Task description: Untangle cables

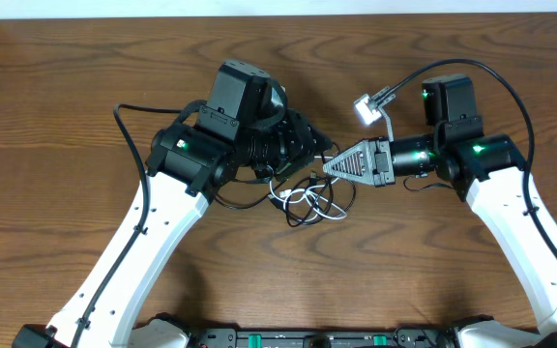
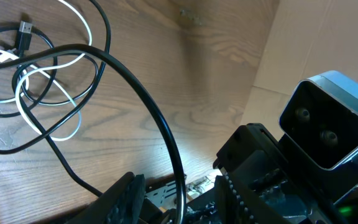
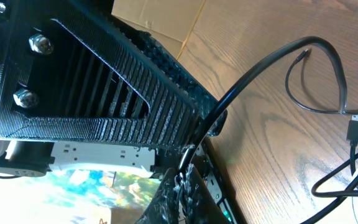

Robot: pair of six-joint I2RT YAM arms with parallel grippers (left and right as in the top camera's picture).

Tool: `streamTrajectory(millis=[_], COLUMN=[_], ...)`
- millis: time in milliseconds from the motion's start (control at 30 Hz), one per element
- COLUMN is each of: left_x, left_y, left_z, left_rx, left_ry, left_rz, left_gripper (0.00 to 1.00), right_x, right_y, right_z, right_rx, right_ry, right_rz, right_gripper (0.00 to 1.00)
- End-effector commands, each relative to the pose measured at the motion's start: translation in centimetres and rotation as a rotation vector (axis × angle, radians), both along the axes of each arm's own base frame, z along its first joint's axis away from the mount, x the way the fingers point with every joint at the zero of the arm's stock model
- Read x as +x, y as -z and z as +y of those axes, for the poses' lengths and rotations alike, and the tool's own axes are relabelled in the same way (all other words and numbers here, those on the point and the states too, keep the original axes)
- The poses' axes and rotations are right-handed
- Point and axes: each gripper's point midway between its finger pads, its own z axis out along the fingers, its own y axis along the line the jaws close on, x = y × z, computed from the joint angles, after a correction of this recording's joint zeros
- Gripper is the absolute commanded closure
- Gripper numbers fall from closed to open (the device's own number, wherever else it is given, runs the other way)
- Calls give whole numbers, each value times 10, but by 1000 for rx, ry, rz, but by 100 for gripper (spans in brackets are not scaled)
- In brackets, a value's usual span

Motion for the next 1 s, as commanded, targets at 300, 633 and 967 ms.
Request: streamTrajectory(millis=[300,633,967], left_x=[3,3,3], left_y=[6,6,6], left_z=[2,2,2], left_rx=[14,13,12], left_ry=[-22,-22,-26], left_rz=[14,14,18], left_gripper=[58,62,92], right_x=[-13,-11,-5], right_y=[-23,-25,-15], right_z=[7,9,11], right_rx=[106,106,47], right_ry=[-91,-85,-45], right_rz=[-24,-23,-34], right_gripper=[99,99,99])
